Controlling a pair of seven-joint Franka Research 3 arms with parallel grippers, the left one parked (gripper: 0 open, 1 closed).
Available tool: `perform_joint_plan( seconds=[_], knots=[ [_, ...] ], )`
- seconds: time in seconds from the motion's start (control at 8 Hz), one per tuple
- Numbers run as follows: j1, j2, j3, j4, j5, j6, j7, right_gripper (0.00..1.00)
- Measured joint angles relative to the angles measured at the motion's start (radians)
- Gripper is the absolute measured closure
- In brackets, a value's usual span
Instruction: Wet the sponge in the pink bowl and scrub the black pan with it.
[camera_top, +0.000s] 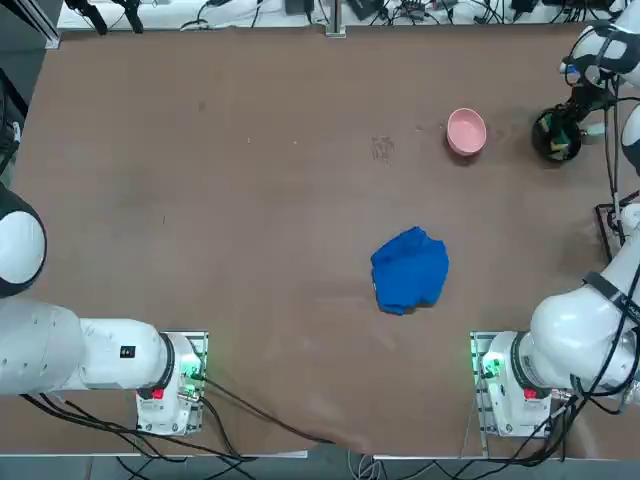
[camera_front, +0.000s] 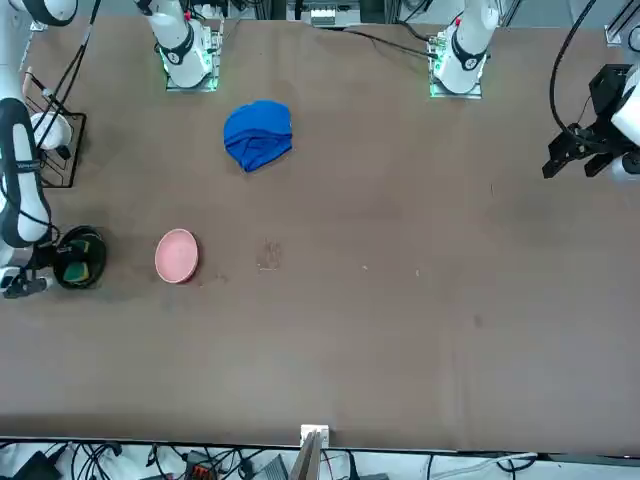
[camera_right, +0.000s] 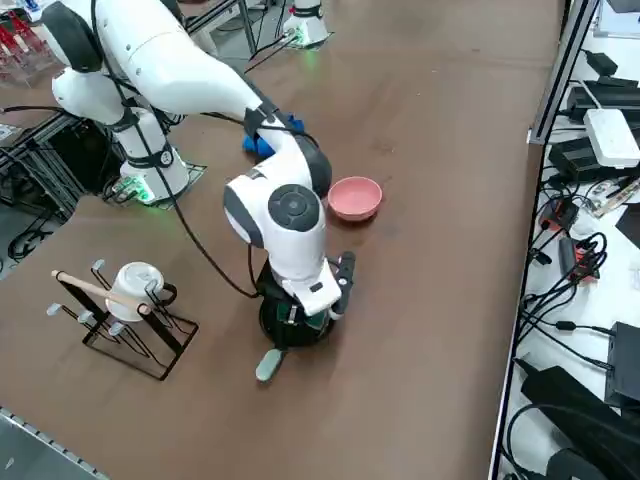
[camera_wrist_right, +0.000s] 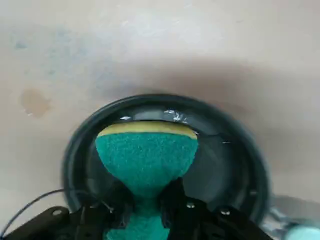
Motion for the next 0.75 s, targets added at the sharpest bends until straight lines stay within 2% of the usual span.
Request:
perform_joint_plan(
  seconds=[0.38, 0.75],
  knots=[
    [0.003, -0.003, -0.001, 0.004, 0.000, -0.081, -0.010, 0.70],
    [-0.033, -0.004, -0.012, 0.009, -0.003, -0.090, -0.057, 0.70]
  ],
)
